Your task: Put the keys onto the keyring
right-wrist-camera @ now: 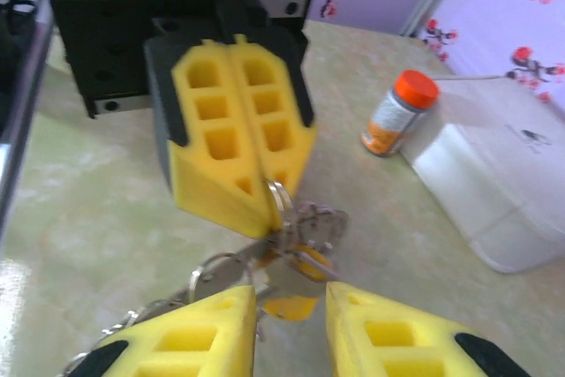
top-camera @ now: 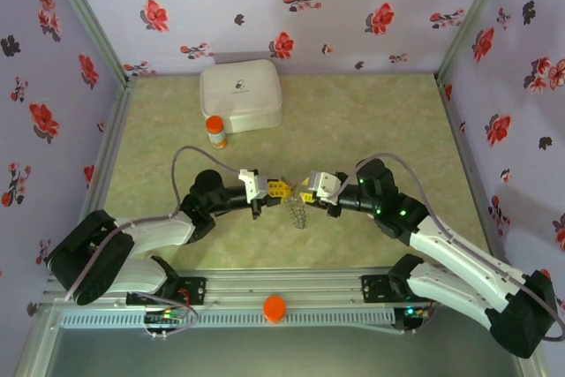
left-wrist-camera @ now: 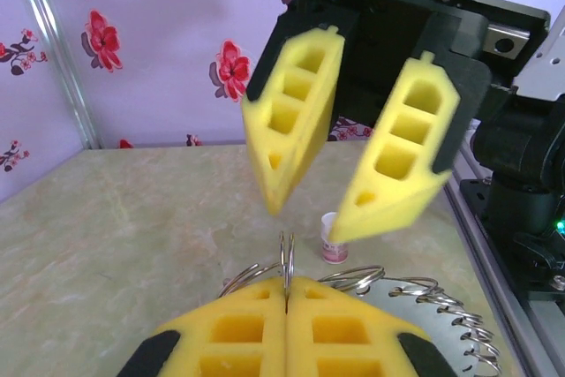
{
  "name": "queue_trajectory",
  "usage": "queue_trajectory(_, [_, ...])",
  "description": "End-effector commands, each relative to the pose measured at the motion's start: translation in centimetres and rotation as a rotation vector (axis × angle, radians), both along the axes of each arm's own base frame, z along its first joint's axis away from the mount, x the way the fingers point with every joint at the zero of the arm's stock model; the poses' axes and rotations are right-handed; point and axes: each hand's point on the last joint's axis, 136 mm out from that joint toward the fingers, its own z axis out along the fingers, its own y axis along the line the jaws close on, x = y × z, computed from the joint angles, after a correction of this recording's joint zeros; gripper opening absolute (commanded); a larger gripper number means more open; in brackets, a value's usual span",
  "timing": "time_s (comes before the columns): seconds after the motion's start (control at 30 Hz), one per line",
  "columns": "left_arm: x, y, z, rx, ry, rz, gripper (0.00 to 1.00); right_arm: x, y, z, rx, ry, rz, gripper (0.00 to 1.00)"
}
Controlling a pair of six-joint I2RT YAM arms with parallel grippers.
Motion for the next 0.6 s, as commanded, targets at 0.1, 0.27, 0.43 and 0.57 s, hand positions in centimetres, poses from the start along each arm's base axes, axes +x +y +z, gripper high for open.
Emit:
queue_trajectory(0.1, [-0.6,-0.5,1.7,-0.031,-0.077,-0.055,0.00,-0.3,1.3,2.1,0.092,0.049,0.054,0.28])
queue_trajectory(0.27, [-0.8,-0.5,1.8,-0.034,-0.074,-0.070,0.00,0.2,1.4,2.3,0.101,0.038,0.031,0.27])
queue_trajectory(0.43, [-0.9,-0.5,1.8,-0.035,-0.076,-0.074,0.00,0.2,1.8,2.7,0.130,0.056,0.040,0.20])
queue_trajectory(0.57, [-0.8,-0.7,2.0,-0.044,-0.081,-0.074,0.00,-0.1,2.2,2.4,0.126,0.084,0.068,0.13])
